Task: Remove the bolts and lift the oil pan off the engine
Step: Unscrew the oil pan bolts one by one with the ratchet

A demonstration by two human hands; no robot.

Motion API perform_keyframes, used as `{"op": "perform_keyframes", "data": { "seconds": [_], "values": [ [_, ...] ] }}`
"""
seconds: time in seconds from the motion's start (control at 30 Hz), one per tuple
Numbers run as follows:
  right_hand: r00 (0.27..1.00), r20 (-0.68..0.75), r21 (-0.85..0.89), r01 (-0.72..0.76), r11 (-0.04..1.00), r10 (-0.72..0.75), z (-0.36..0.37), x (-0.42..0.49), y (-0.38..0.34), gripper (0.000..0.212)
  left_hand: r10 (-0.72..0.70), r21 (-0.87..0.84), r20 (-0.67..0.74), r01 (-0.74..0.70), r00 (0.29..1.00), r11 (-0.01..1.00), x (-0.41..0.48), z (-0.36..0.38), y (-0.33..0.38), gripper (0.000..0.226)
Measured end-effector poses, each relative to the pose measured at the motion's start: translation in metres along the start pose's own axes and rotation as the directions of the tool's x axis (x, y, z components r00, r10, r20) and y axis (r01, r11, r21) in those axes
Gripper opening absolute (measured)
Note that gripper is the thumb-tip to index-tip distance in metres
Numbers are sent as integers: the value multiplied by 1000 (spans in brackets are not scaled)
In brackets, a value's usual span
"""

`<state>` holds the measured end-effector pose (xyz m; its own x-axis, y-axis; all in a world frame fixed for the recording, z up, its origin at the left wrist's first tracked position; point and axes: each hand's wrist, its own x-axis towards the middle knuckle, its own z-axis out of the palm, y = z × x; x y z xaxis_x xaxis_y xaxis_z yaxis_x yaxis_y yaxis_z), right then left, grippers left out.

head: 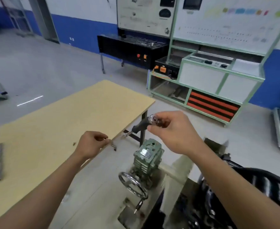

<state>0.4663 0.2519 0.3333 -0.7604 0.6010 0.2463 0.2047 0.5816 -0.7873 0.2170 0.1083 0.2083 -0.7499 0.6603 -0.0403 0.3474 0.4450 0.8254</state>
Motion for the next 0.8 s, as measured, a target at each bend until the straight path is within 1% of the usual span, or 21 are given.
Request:
{"op": "perform_keyframes", "data": {
  "seconds": [0.07, 0.17, 0.23, 0.33, 0.47, 0.67, 0.73, 0.8],
  "values": [
    [994, 72, 95, -85, 992, 78, 59, 35, 8, 15, -119, 16, -67, 120, 991, 993, 28, -21, -58, 12],
    [970, 145, 164, -220, 962, 197, 138, 73, 25, 25, -271, 43, -106, 277, 957, 960, 63, -35, -133, 16],
    [953, 164, 192, -285, 939, 255, 180, 88, 37, 26, -329, 64, -132, 339, 935, 938, 81, -38, -172, 17],
    [932, 148, 198, -356, 913, 331, 226, 101, 59, 23, -370, 81, -160, 386, 915, 919, 101, -31, -216, 18],
    [927, 137, 148, -369, 918, 350, 261, 108, 83, 37, -390, 103, -167, 409, 906, 907, 122, -11, -245, 18],
    [927, 122, 154, -372, 915, 356, 282, 117, 100, 42, -389, 96, -190, 412, 901, 906, 149, 1, -256, 28],
    [927, 118, 148, -371, 917, 356, 276, 115, 98, 40, -409, 103, -181, 431, 894, 896, 145, -2, -255, 31],
    [929, 116, 159, -368, 916, 353, 260, 111, 91, 37, -430, 91, -180, 450, 885, 888, 134, -8, -248, 28]
  ]
}}
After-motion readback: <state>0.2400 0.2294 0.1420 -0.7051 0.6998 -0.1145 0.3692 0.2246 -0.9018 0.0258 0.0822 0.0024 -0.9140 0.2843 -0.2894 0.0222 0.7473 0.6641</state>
